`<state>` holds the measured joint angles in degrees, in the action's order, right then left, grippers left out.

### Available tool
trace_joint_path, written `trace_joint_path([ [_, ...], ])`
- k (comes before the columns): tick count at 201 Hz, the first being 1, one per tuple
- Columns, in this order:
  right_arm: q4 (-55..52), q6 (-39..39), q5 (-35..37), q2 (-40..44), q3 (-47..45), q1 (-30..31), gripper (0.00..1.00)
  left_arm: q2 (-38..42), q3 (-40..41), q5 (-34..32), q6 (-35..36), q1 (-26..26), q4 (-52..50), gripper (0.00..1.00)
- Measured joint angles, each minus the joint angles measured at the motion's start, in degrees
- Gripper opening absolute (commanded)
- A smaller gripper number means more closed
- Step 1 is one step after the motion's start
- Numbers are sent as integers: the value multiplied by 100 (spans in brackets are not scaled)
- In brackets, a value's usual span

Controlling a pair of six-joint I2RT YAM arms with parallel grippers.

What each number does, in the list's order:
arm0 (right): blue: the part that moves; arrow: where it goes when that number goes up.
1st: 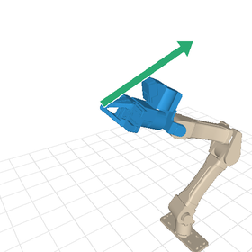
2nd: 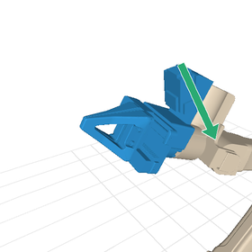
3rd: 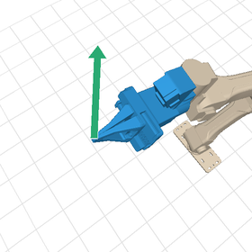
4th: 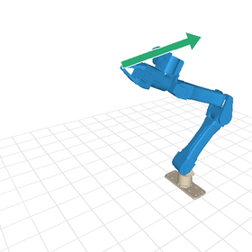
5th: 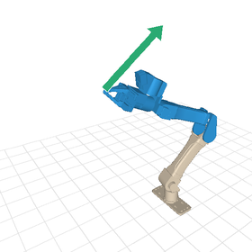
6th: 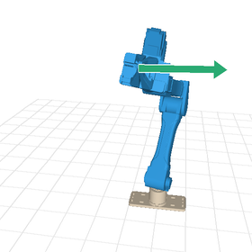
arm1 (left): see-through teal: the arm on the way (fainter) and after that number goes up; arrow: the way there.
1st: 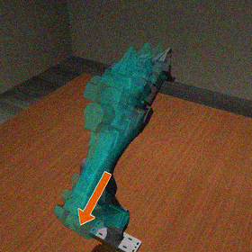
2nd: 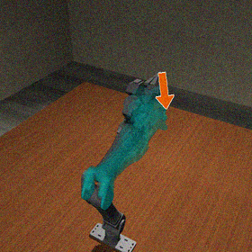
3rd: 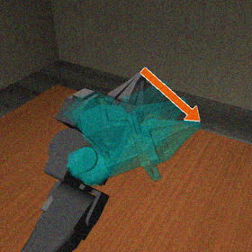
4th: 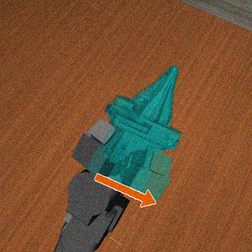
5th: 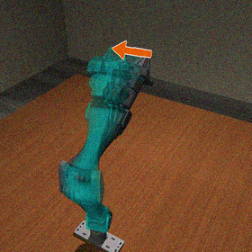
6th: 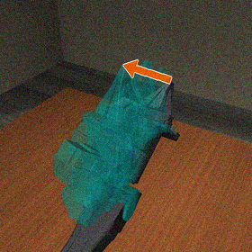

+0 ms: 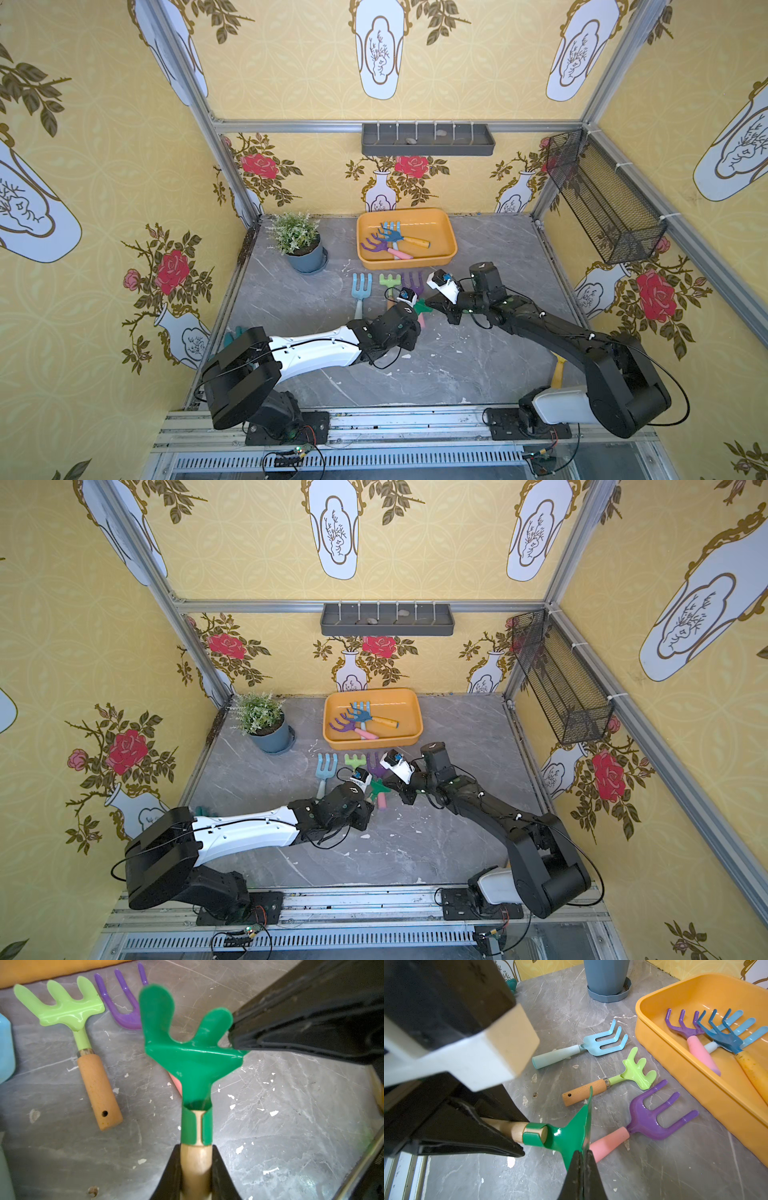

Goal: Take the hand rake out of the storage box
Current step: Pick up the rake from the storage box, then place the rake at the center of the board.

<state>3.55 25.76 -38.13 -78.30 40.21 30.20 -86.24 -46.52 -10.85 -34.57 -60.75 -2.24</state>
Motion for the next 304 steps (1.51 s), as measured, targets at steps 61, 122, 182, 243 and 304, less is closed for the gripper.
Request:
trace_joint_path([
  [61, 960, -1010, 1027, 704, -798, -107, 97, -216, -507, -446, -520, -11, -68, 0],
  [122, 1547, -3042, 3943, 2011, -1464, -479, 98, -1821, -2627, -1331, -1589, -15, -601, 2],
  [182, 1137, -4258, 5298, 2529, -1996, -1287, 97, -3274, -3993, -1309, -2227, 273, -767, 2],
  [243, 1012, -4848, 4885, 2472, -2144, -2039, 97, -3845, -4308, -907, -2540, 284, -844, 12],
  [304, 1021, -4957, 4736, 2476, -2184, -2087, 98, -3998, -4096, -629, -2747, 282, -807, 21],
])
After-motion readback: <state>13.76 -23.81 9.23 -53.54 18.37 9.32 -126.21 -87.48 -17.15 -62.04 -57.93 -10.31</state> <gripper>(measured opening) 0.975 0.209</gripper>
